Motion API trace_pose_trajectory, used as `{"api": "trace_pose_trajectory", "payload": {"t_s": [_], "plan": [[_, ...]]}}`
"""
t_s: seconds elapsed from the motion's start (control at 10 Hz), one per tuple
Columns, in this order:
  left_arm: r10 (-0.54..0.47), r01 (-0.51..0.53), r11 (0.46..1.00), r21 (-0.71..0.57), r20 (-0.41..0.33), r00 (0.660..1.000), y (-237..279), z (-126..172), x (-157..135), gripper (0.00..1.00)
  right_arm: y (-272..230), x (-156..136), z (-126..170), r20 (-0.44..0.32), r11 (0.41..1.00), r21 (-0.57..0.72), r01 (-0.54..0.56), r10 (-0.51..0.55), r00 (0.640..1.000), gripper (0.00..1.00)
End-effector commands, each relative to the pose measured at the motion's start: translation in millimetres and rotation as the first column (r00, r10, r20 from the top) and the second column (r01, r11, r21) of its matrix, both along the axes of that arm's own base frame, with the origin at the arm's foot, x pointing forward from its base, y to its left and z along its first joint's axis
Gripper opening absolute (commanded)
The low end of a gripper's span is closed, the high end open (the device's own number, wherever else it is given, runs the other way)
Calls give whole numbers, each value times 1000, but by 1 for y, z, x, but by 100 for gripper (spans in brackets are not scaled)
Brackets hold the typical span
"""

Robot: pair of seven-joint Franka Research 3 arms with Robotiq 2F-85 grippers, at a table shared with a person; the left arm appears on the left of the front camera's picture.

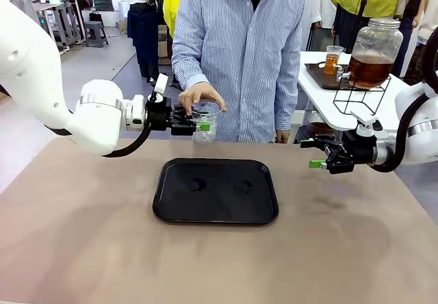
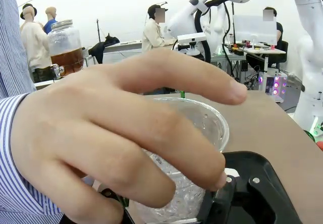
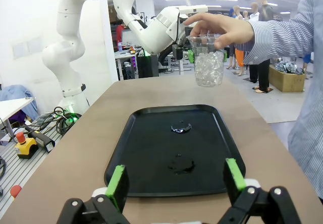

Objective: Pour the drink into the iced cup.
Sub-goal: Open the gripper to release the iced cup you were holding.

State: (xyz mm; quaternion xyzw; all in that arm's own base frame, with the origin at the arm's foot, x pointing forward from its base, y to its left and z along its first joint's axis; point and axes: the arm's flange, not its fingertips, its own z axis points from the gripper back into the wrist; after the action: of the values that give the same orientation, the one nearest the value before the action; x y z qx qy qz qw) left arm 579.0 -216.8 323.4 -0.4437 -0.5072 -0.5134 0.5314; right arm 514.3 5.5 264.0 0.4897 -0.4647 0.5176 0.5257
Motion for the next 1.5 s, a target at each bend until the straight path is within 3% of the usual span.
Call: {"api": "trace_pose_trajectory", "payload": {"t_s": [0.0,1.4], "plan": [[0,0,1000,-4,4,1000,-1,3,-1,73,1,1,3,5,1000,4,-5,5,1000,100],[0,0,1000,-4,4,1000,-1,3,-1,73,1,1,3,5,1000,4,-5,5,1000,100]]}}
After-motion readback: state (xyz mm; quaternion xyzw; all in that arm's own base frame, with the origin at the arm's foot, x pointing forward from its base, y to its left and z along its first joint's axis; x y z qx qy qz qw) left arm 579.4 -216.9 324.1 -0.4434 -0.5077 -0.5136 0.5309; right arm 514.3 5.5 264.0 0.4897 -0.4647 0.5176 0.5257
